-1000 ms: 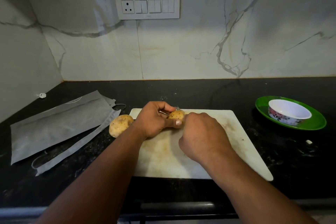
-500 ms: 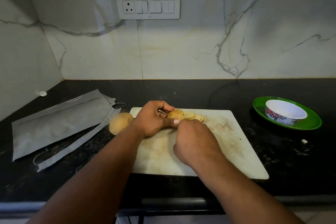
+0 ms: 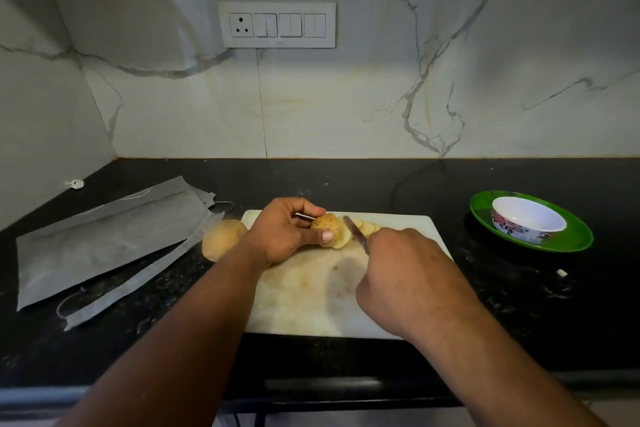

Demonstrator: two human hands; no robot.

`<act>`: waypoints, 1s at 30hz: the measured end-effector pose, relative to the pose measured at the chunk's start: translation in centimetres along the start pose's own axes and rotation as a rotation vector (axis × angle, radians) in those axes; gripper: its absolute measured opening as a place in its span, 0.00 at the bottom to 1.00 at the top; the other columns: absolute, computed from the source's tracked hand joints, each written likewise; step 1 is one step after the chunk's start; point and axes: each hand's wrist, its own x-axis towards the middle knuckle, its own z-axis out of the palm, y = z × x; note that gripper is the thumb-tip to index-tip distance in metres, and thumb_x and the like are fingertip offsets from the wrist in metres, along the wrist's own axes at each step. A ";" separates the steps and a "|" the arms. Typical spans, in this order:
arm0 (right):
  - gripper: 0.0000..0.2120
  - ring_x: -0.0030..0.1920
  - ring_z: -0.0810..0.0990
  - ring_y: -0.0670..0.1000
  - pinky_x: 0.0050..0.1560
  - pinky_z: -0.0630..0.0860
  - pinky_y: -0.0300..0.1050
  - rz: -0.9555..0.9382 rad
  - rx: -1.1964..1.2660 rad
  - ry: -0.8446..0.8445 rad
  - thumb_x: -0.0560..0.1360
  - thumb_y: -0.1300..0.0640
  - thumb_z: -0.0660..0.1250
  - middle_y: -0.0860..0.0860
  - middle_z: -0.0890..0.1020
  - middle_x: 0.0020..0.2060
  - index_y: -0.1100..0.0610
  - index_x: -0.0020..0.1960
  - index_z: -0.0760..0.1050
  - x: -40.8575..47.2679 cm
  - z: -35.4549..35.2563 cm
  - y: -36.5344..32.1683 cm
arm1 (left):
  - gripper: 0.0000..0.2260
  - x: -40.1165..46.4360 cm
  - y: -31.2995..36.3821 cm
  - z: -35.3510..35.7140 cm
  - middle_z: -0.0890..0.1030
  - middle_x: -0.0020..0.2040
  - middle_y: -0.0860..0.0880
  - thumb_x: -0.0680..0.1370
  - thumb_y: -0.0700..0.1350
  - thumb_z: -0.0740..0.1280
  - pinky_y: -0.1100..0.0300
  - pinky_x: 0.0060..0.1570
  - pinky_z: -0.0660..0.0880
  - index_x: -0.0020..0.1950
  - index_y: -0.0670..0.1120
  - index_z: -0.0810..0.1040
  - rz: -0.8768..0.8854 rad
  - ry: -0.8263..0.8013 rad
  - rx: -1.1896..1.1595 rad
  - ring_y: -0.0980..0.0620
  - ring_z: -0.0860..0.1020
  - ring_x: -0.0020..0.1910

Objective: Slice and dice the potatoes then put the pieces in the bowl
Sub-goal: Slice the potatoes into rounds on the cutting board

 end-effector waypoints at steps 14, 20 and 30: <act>0.08 0.38 0.73 0.47 0.36 0.72 0.39 -0.032 0.039 0.052 0.76 0.54 0.67 0.47 0.70 0.38 0.52 0.54 0.75 2.1 2.0 -1.4 | 0.24 0.3 -0.5 -0.1 0.88 0.50 0.47 0.60 0.50 0.84 0.43 0.61 0.81 0.53 0.44 0.86 0.022 0.004 -0.024 0.46 0.87 0.53; 0.07 0.39 0.72 0.49 0.38 0.71 0.42 -0.016 0.058 0.029 0.75 0.57 0.67 0.47 0.67 0.36 0.53 0.53 0.75 4.0 2.6 -2.3 | 0.23 0.2 -0.2 -0.1 0.88 0.50 0.47 0.60 0.49 0.81 0.50 0.60 0.82 0.53 0.42 0.86 0.063 -0.020 -0.010 0.47 0.86 0.52; 0.10 0.43 0.74 0.50 0.43 0.72 0.42 -0.028 0.020 -0.025 0.76 0.58 0.63 0.50 0.76 0.47 0.53 0.57 0.76 2.1 4.6 -2.0 | 0.21 0.8 -1.2 0.0 0.88 0.48 0.44 0.60 0.49 0.83 0.45 0.60 0.82 0.50 0.45 0.86 0.033 -0.005 -0.085 0.42 0.87 0.51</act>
